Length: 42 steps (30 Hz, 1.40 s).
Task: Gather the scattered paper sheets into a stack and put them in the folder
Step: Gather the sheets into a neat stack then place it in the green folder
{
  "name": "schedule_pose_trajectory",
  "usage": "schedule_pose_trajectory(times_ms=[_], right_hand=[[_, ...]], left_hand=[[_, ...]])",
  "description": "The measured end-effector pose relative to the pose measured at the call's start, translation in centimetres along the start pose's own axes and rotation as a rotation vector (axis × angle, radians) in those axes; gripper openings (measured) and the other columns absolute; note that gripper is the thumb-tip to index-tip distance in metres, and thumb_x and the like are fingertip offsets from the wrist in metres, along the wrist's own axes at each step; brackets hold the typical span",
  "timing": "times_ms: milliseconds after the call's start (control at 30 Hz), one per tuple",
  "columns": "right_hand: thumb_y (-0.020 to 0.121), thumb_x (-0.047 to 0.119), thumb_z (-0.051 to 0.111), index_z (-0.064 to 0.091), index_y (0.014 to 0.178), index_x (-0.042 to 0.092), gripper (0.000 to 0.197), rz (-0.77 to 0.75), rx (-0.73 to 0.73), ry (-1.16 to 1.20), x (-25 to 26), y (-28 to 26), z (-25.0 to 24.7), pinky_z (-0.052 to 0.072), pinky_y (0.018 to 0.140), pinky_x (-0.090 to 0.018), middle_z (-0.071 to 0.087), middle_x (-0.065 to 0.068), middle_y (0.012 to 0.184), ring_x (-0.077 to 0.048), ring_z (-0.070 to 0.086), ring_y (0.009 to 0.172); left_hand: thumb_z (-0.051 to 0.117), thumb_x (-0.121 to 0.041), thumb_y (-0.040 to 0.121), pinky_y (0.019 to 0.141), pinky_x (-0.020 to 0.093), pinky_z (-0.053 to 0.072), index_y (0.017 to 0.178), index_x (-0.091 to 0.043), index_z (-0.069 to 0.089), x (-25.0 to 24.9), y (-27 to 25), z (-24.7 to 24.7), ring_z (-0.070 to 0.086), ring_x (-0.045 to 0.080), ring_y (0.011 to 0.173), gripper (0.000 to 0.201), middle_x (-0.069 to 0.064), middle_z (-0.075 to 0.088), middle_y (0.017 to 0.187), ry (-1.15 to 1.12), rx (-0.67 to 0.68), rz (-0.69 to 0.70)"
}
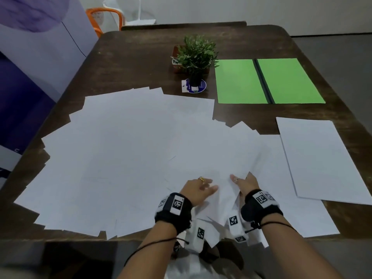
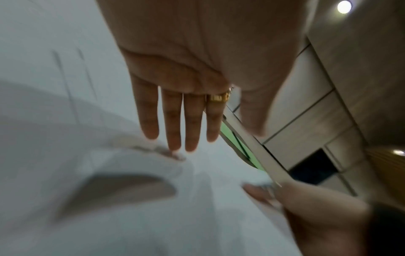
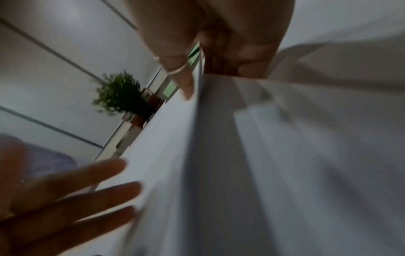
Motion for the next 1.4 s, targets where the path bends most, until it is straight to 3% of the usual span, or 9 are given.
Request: schedule_pose_trajectory(times_ms=[167, 267, 367, 567, 767, 900, 1067, 1267, 1400], right_hand=[[0.089, 0.010, 0.059, 0.042, 0.137, 0.004, 0.051, -0.171, -0.169, -0.283, 1.5, 0.6, 0.3, 0.036, 0.106, -0.035, 0.052, -0.014, 0.134, -0.031, 0.049, 0.123], [0.092, 0.008, 0.055, 0.039, 0.139, 0.002, 0.050, -0.231, -0.169, -0.372, 3.3, 0.3, 1.7, 0.034, 0.105, -0.032, 0.049, -0.016, 0.137, -0.031, 0.047, 0.125], [0.092, 0.001, 0.050, 0.048, 0.129, 0.002, 0.038, -0.321, -0.164, -0.413, 5.7, -0.4, 4.0, 0.037, 0.089, -0.025, 0.057, -0.019, 0.125, -0.033, 0.053, 0.114], [0.091, 0.000, 0.052, 0.053, 0.125, 0.002, 0.034, -0.351, -0.070, -0.421, 8.0, -0.8, 10.1, 0.039, 0.086, -0.025, 0.059, -0.018, 0.121, -0.031, 0.055, 0.109], [0.090, 0.001, 0.053, 0.056, 0.120, 0.004, 0.030, -0.324, -0.104, -0.273, 8.9, -0.8, 12.7, 0.039, 0.084, -0.028, 0.059, -0.011, 0.110, -0.022, 0.051, 0.096], [0.091, 0.002, 0.055, 0.055, 0.121, 0.004, 0.030, -0.347, -0.149, -0.152, 8.6, -1.3, 12.3, 0.040, 0.087, -0.029, 0.058, -0.008, 0.109, -0.020, 0.052, 0.099], [0.094, 0.006, 0.053, 0.053, 0.125, 0.002, 0.031, -0.325, -0.072, -0.193, 8.4, -0.6, 12.8, 0.040, 0.091, -0.032, 0.058, -0.015, 0.122, -0.024, 0.053, 0.105], [0.088, 0.048, 0.056, 0.045, 0.134, 0.016, 0.058, -0.149, 0.151, -0.240, 8.0, 0.6, 16.6, 0.037, 0.106, -0.040, 0.053, 0.000, 0.130, -0.024, 0.048, 0.123], [0.069, 0.014, 0.082, 0.051, 0.124, 0.006, 0.063, -0.168, 0.027, -0.368, 7.0, 1.5, 16.7, 0.043, 0.095, -0.033, 0.060, -0.011, 0.120, -0.029, 0.056, 0.111]], left_hand=[[0.061, -0.014, 0.086, 0.092, 0.013, 0.033, 0.121, -0.014, 0.060, 9.0, -0.4, -10.6, 0.055, 0.020, 0.116, 0.036, 0.009, 0.058, 0.129, 0.121, -0.562, -0.162], [0.066, -0.025, 0.084, 0.111, 0.037, 0.026, 0.140, -0.017, 0.040, 15.0, -1.7, -15.4, 0.022, 0.029, 0.139, 0.063, 0.013, 0.025, 0.152, 0.203, -0.636, -0.464], [0.073, -0.042, 0.077, 0.110, 0.051, 0.026, 0.150, -0.014, 0.011, 18.2, -3.4, -18.5, 0.007, 0.036, 0.142, 0.099, 0.017, 0.002, 0.156, 0.051, -0.671, -0.687], [0.078, -0.049, 0.066, 0.098, 0.050, 0.038, 0.147, -0.005, 0.013, 20.1, -3.2, -21.9, 0.029, 0.038, 0.126, 0.113, 0.018, 0.026, 0.142, -0.051, -0.758, -0.769], [0.077, -0.057, 0.063, 0.097, 0.046, 0.038, 0.142, -0.003, 0.022, 20.3, -1.4, -22.8, 0.031, 0.036, 0.128, 0.109, 0.020, 0.030, 0.139, 0.063, -0.658, -0.744], [0.063, -0.061, 0.076, 0.114, 0.052, 0.011, 0.150, -0.022, 0.001, 20.3, 0.4, -23.0, -0.006, 0.038, 0.143, 0.104, 0.018, -0.013, 0.155, 0.325, -0.436, -0.609], [0.051, -0.063, 0.083, 0.111, 0.060, 0.000, 0.147, -0.035, -0.011, 20.0, 1.2, -22.2, -0.017, 0.043, 0.140, 0.094, 0.009, -0.026, 0.154, 0.544, -0.196, -0.351], [0.050, -0.060, 0.085, 0.107, 0.066, -0.003, 0.144, -0.044, -0.016, 17.9, 1.4, -18.7, -0.029, 0.042, 0.136, 0.089, -0.003, -0.035, 0.150, 0.678, -0.016, -0.051], [0.051, -0.058, 0.085, 0.106, 0.064, -0.013, 0.144, -0.047, -0.009, 15.9, 1.1, -17.2, -0.032, 0.028, 0.137, 0.085, -0.013, -0.031, 0.150, 0.584, 0.048, 0.083]])
Point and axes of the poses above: each hand's wrist, its own y-axis towards the middle knuckle, its own z-axis out of the palm, x = y × z, the point moved 6 cm from there along y, towards the middle knuckle
